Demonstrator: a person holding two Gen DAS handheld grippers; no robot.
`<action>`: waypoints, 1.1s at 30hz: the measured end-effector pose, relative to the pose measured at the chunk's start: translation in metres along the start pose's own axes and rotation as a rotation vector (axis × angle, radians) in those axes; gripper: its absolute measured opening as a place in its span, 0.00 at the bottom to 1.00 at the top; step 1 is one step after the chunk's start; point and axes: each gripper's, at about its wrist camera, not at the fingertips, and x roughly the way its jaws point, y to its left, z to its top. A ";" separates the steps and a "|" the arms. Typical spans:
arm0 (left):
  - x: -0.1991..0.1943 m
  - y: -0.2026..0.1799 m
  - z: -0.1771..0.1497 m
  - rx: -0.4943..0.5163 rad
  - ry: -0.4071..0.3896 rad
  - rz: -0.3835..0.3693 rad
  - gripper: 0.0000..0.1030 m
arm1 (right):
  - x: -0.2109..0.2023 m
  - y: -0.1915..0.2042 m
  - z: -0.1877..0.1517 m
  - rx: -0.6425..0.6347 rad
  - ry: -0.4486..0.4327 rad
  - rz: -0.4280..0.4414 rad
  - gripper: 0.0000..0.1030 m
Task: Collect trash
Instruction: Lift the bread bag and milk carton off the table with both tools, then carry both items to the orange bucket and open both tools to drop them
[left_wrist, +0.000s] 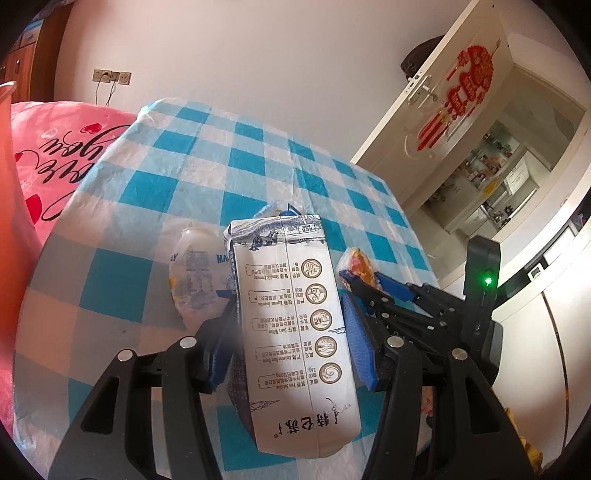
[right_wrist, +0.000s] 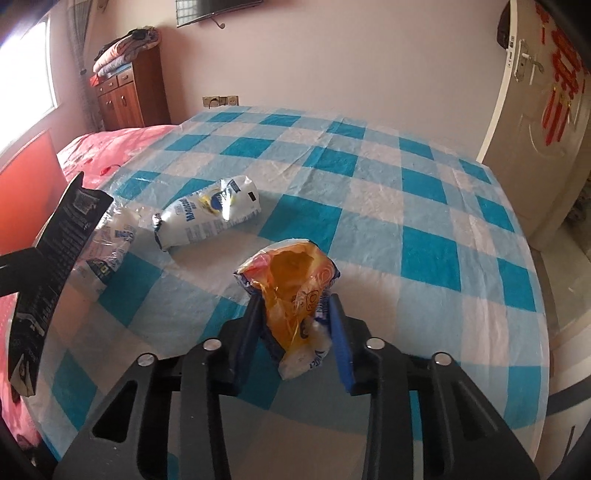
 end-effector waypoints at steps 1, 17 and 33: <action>-0.002 0.000 0.000 0.000 -0.005 -0.002 0.54 | -0.001 0.001 0.000 0.010 0.001 0.007 0.32; -0.068 0.020 0.019 -0.026 -0.152 -0.017 0.54 | -0.067 0.050 0.044 0.073 -0.133 0.204 0.29; -0.207 0.112 0.055 -0.167 -0.468 0.264 0.54 | -0.087 0.203 0.162 0.016 -0.143 0.745 0.30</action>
